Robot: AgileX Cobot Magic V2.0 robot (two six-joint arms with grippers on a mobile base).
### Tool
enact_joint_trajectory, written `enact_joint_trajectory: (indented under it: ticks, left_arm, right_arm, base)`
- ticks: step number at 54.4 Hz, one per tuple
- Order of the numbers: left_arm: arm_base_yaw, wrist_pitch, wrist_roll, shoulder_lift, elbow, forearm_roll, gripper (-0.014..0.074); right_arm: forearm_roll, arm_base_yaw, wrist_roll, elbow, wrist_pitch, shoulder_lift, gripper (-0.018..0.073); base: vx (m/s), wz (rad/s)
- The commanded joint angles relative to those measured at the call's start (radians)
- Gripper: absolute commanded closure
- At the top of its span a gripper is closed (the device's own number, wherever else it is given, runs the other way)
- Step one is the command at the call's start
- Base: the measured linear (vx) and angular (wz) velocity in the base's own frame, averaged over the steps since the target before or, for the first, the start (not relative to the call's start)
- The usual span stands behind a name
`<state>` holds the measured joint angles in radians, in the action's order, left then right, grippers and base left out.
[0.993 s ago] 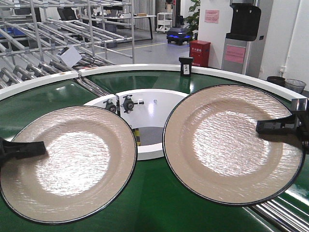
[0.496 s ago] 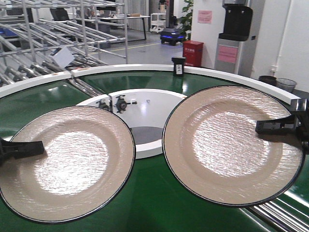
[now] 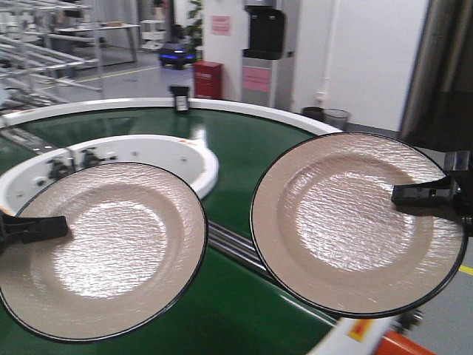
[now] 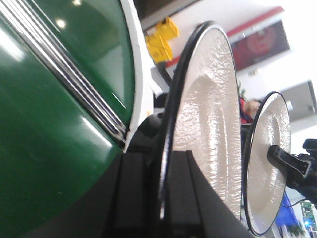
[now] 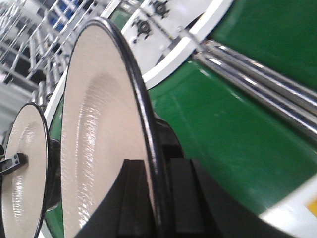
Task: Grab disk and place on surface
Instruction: 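Hold both plates while the base drives to the steel table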
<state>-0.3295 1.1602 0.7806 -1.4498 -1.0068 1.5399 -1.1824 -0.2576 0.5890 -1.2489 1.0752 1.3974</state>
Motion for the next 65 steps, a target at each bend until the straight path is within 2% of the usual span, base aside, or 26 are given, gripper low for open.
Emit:
enact_joint_trajectory:
  ticks: [1,65]
  left_arm:
    - [0.005,0.064,-0.013,0.045,-0.029,0.133,0.0597]
    - [0.005,0.064,-0.013,0.045,-0.029,0.133,0.0597]
  right_arm:
    - [-0.129,-0.005,-0.004,-0.031,-0.015,-0.036,0.0568]
    - [-0.129,-0.005,-0.002,-0.031,-0.014,-0.036,0.0568]
  base:
    - [-0.15,-0.58]
    - [-0.11,-0.52]
